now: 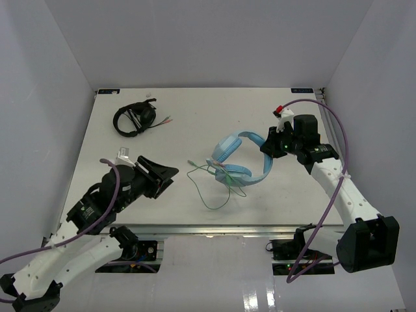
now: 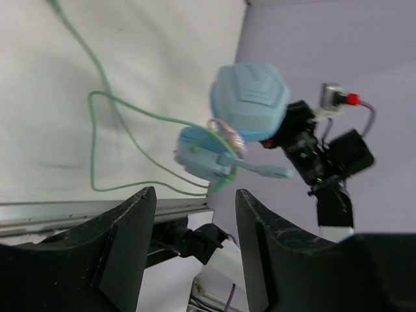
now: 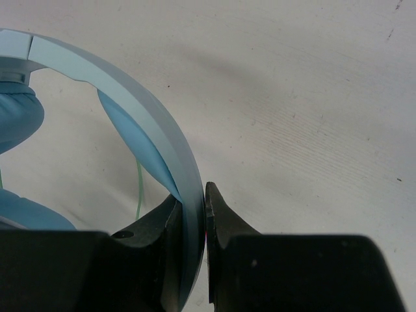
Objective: Wrap the headphones
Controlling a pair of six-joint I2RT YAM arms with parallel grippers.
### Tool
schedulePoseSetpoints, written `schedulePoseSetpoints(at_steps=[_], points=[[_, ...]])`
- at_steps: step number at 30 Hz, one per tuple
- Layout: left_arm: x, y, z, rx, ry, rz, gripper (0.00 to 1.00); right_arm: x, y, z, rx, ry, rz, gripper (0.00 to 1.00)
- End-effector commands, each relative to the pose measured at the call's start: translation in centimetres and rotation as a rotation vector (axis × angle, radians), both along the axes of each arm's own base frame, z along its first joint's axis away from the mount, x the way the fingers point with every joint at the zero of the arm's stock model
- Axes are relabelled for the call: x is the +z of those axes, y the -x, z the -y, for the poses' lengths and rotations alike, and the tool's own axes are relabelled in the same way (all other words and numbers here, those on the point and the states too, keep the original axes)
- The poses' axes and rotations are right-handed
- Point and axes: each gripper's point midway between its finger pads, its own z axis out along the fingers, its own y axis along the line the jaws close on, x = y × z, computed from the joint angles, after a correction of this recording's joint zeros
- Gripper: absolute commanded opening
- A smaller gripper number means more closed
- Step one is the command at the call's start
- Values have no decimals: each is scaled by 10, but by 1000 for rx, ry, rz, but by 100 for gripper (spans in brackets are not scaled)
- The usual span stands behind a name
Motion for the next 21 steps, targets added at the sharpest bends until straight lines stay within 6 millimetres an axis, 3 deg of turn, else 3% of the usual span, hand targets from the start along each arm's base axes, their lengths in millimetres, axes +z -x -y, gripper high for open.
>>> schedulePoseSetpoints(at_steps=[1, 5, 9, 18, 21], points=[[-34, -9, 32, 57, 184, -292, 67, 39, -9, -8, 9, -77, 125, 8], [-43, -25, 58, 30, 214, -331, 75, 39, -7, -7, 13, -73, 137, 8], [-47, -37, 64, 60, 235, -340, 78, 38, -5, -6, 16, -70, 145, 8], [-61, -49, 77, 85, 257, -395, 78, 36, -4, -8, 26, -76, 148, 8], [-65, -52, 79, 87, 247, -407, 73, 38, -4, -8, 28, -77, 155, 8]])
